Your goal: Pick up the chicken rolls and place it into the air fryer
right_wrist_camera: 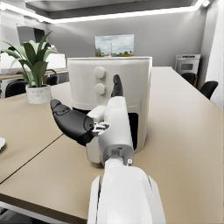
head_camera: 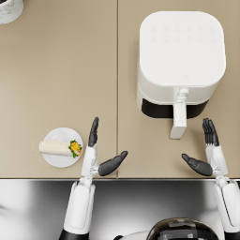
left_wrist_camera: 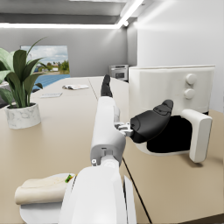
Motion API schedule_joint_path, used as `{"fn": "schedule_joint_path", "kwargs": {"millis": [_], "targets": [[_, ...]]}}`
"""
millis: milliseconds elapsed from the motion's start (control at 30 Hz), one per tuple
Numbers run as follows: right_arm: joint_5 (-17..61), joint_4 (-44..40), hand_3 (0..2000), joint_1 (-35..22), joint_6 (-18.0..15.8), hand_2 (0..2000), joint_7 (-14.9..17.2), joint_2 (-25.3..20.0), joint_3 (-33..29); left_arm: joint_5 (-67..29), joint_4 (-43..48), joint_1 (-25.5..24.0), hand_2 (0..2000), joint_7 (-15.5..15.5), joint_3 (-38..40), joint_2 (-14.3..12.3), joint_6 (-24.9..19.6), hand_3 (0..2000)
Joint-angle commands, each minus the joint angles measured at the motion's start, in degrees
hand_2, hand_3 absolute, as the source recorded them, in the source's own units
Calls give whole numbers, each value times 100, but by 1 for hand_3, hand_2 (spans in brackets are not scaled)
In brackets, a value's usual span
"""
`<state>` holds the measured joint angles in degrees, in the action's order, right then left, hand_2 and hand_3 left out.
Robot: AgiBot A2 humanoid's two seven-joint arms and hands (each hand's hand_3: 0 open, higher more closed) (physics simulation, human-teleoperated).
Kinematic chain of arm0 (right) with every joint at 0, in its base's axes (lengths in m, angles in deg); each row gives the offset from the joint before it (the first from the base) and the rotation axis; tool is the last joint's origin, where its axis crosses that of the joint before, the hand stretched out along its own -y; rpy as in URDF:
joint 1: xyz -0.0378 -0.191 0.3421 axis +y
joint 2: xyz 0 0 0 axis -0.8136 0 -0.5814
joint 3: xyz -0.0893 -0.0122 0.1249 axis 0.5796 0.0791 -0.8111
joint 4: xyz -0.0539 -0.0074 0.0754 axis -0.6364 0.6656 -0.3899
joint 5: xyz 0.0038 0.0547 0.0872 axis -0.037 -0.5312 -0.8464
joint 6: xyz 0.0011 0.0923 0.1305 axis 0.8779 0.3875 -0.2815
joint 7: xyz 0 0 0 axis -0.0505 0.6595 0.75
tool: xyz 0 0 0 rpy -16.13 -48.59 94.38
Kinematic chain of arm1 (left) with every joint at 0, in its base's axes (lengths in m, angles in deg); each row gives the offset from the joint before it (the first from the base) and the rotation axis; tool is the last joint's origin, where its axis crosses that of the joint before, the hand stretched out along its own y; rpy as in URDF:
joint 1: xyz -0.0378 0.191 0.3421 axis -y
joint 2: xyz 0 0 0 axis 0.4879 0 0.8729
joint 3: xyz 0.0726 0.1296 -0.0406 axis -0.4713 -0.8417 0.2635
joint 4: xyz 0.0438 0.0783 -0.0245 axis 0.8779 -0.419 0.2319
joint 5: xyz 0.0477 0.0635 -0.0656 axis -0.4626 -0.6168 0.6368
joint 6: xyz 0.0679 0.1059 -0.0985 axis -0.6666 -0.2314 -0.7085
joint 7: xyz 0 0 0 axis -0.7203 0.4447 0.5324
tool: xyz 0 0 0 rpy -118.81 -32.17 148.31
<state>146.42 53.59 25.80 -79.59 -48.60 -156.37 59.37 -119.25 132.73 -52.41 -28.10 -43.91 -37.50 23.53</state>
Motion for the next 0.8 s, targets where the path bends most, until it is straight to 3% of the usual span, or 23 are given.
{"fn": "schedule_joint_path", "kwargs": {"millis": [33, 433, 500, 567, 667, 800], "targets": [[184, -58, 0, -113, 2, 0, -2, -76, 7, -256, 201, -41, 0, 2, 542, -6, -2, 0], [639, -540, 0, -166, 7, 0, -8, -290, 228, -3343, 391, -418, 0, 7, 2083, -176, -8, 0], [643, -540, 0, -160, 7, 0, -8, -316, 206, -3861, 450, -383, 0, 510, 2259, -156, -1033, 0], [645, -566, 0, -133, 7, 0, -8, -332, 175, -4379, 497, -361, 0, 962, 2353, -139, -1693, 0], [647, -566, 0, -124, 7, 0, -8, -370, 143, -5158, 400, -318, 0, 1278, 2527, -105, -2105, 0], [647, -634, 0, -124, 7, 0, -8, -426, 159, -6198, 185, -294, 0, 1424, 2566, -87, -2271, 0]]}}
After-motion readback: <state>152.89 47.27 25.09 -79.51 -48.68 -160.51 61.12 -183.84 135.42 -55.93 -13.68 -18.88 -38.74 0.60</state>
